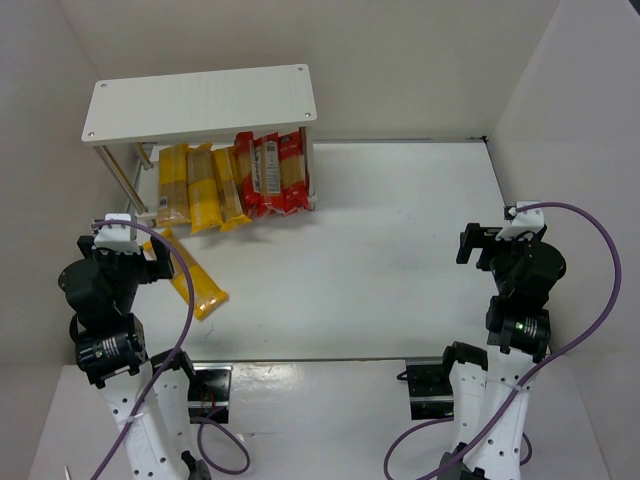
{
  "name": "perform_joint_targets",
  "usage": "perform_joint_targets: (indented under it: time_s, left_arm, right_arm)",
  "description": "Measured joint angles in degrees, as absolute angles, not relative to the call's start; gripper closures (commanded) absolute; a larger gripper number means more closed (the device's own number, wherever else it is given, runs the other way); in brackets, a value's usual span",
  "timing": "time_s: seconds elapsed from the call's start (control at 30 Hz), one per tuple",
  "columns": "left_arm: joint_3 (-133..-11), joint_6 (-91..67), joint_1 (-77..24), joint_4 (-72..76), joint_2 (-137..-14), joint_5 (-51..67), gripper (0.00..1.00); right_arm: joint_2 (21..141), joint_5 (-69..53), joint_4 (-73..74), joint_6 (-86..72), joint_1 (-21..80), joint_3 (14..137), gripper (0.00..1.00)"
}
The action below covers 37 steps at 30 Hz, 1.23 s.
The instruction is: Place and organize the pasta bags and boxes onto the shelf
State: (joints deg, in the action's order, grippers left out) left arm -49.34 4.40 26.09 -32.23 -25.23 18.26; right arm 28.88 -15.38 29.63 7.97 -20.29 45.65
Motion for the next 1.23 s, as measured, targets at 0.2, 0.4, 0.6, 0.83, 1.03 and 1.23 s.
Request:
perform_joint_targets:
  time_s: [0.2,0.4,0.6,0.83,1.03,1.23]
  left_arm:
    - [-49.3,4.4,26.1,-32.2,-25.2,18.3,0.0]
    - [-49.3,4.6,26.1,-32.2,-25.2,18.3,0.0]
    - [-49.3,4.6,26.1,-32.2,-25.2,18.3,0.0]
    - [-49.3,4.6,26.1,-32.2,-25.2,18.3,0.0]
    - [-49.3,4.6,26.1,-32.2,-25.2,18.3,0.0]
    - [-49.3,4.6,26.1,-32.2,-25.2,18.5,0.0]
  right_arm:
    - [28.9,-15.6,29.6,8.0,-20.3,45.6,0.0]
    - [28.9,-15.7,29.6,8.0,-20.3,45.6,0.0]
    - [28.9,-15.7,29.6,8.0,-20.3,45.6,0.0]
    - [28.9,-15.9,29.6,8.0,-20.3,45.6,0.0]
    - [28.9,-16.2,29.6,8.0,-20.3,45.6,0.0]
    - [28.9,-16.3,29.6,8.0,-20.3,45.6,0.0]
